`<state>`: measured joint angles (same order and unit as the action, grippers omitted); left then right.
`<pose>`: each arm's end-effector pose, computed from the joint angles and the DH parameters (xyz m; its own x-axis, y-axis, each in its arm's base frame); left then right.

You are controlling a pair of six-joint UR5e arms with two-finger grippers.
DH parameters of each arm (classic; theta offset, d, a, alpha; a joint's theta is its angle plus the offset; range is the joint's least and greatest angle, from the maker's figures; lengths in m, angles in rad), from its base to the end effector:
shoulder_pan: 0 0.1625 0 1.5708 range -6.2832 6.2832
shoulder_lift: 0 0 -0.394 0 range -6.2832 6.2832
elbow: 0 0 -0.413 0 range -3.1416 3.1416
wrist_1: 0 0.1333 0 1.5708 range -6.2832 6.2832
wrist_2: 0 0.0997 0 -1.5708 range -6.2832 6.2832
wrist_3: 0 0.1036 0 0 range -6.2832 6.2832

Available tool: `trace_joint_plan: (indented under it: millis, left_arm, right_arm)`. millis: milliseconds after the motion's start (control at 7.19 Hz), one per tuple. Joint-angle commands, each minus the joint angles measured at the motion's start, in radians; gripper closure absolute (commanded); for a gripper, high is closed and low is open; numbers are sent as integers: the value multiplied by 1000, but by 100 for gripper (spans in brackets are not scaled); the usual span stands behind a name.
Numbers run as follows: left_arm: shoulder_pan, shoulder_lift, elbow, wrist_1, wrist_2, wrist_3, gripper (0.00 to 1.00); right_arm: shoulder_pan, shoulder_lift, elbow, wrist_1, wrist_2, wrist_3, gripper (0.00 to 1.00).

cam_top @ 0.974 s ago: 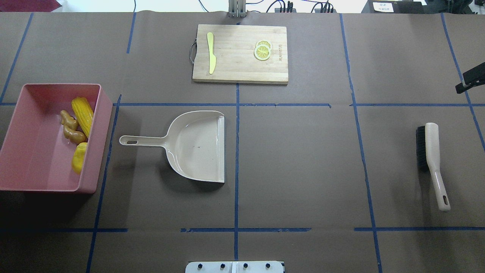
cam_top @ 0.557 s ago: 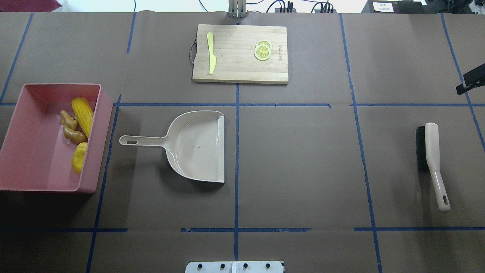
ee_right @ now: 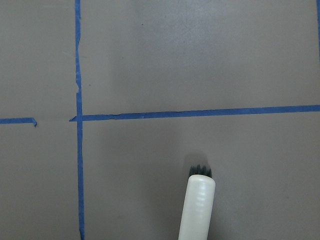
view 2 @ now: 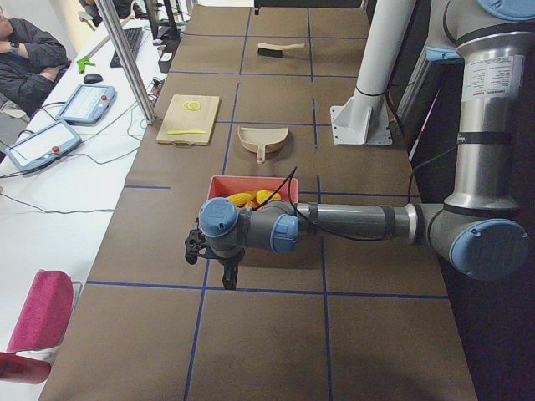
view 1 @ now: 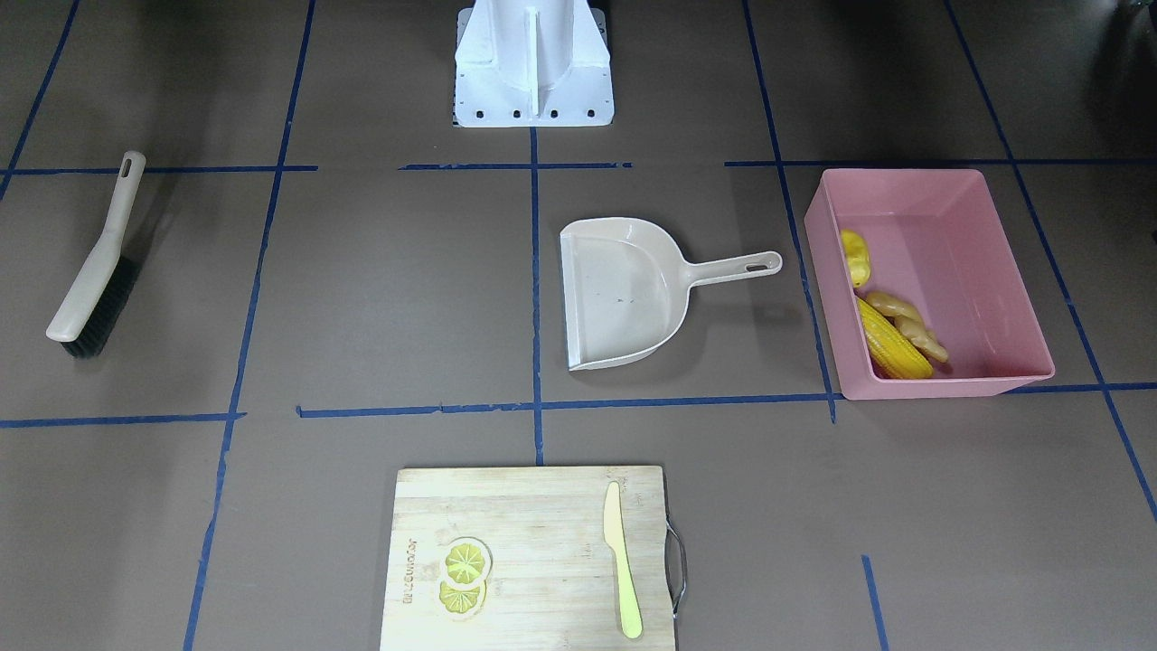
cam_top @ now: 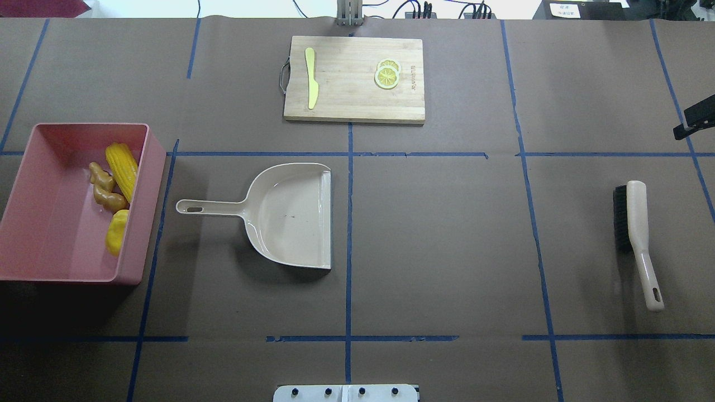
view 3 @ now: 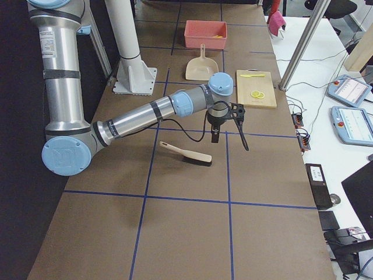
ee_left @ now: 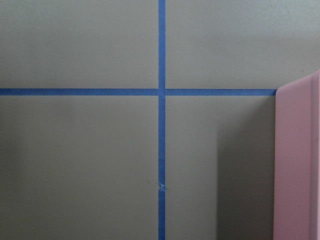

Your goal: Sweep and dump trash into bin

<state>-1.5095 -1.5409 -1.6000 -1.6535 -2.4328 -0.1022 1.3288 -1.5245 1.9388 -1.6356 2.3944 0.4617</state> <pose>-0.0235 -0.5085 0.6157 0.6487 -0.0001 -0.7610 0.0052 1.0000 0.0043 -0.0676 -0.5128 0.4218 0.6371 0.0422 0.7696 -0.0655 0.9979 -0.0005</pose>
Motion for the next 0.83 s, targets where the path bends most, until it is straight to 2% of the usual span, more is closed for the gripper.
trace_joint_plan:
  millis: [0, 139, 278, 696]
  left_arm:
    - [0, 2, -1, -2, -2, 1, 0]
    - [0, -1, -5, 1, 0, 1, 0]
    - [0, -2, -6, 6, 1, 1, 0]
    - [0, -7, -5, 8, 6, 1, 0]
  right_arm:
    - [47, -3, -3, -12, 6, -6, 0]
    - [56, -41, -14, -4, 3, -29, 0]
    - [91, -86, -59, -4, 5, -183, 0]
    - [243, -137, -261, 0, -1, -550, 0]
